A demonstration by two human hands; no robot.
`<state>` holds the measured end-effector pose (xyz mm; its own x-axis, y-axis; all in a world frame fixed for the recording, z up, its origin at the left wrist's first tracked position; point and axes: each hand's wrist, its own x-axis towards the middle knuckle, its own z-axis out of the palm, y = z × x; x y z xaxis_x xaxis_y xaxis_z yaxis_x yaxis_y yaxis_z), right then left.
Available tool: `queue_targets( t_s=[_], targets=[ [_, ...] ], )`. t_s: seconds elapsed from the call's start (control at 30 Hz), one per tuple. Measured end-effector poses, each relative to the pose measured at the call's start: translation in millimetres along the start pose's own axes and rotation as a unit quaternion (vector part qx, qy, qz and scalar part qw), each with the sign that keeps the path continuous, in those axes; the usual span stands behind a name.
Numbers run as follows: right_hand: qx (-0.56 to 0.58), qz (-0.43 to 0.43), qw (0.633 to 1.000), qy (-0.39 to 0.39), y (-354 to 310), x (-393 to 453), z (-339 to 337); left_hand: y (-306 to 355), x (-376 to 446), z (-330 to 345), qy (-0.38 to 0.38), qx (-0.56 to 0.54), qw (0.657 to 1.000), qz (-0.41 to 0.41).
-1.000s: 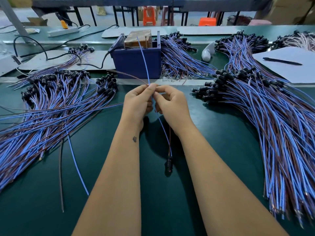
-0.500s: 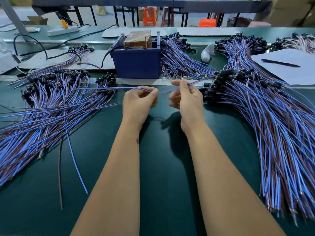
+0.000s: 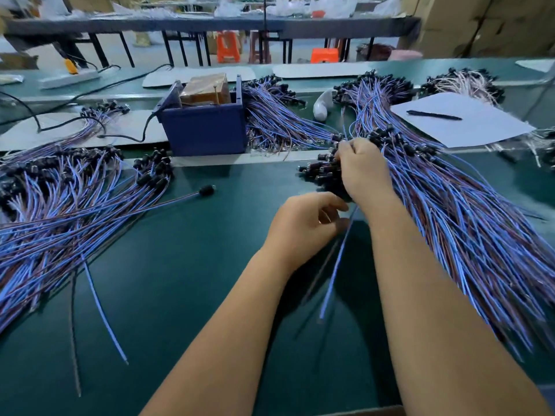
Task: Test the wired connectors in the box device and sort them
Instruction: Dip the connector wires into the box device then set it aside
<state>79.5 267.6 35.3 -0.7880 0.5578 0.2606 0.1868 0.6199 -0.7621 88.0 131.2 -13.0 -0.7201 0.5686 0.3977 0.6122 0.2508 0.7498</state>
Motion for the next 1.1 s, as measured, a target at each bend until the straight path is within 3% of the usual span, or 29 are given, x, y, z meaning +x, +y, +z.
queue_targets(
  t_s=[0.27, 0.37, 0.5, 0.6, 0.73, 0.87, 1.0, 1.1],
  targets=[
    [-0.272, -0.012, 0.962, 0.006, 37.6, 19.1, -75.7, 4.8, 0.1, 9.3, -0.027, 0.058, 0.998, -0.005],
    [-0.332, -0.003, 0.942, 0.059, 34.3, 16.1, -70.6, 2.3, 1.9, 7.4, 0.005, 0.091, 0.996, -0.006],
    [-0.268, -0.064, 0.956, 0.102, 3.4, -2.0, -29.2, -8.3, 7.4, -9.8, 0.094, 0.196, 0.975, -0.052],
    [-0.196, -0.128, 0.972, 0.011, -23.2, -22.4, 19.9, -26.6, 9.3, -41.8, 0.173, 0.224, 0.953, -0.112],
    [-0.012, -0.117, 0.979, -0.169, -43.9, -42.7, 72.2, -51.0, -2.9, -84.8, 0.212, 0.266, 0.915, -0.216],
    [0.049, -0.061, 0.977, -0.198, -44.7, -46.5, 101.2, -60.4, -11.7, -101.4, 0.198, 0.286, 0.877, -0.331],
    [0.05, -0.035, 0.984, -0.165, -37.4, -47.5, 110.7, -62.9, -8.1, -100.2, 0.198, 0.301, 0.875, -0.324],
    [0.078, -0.046, 0.983, -0.159, -34.5, -45.4, 110.6, -61.5, -2.9, -96.4, 0.252, 0.266, 0.893, -0.262]
  ],
)
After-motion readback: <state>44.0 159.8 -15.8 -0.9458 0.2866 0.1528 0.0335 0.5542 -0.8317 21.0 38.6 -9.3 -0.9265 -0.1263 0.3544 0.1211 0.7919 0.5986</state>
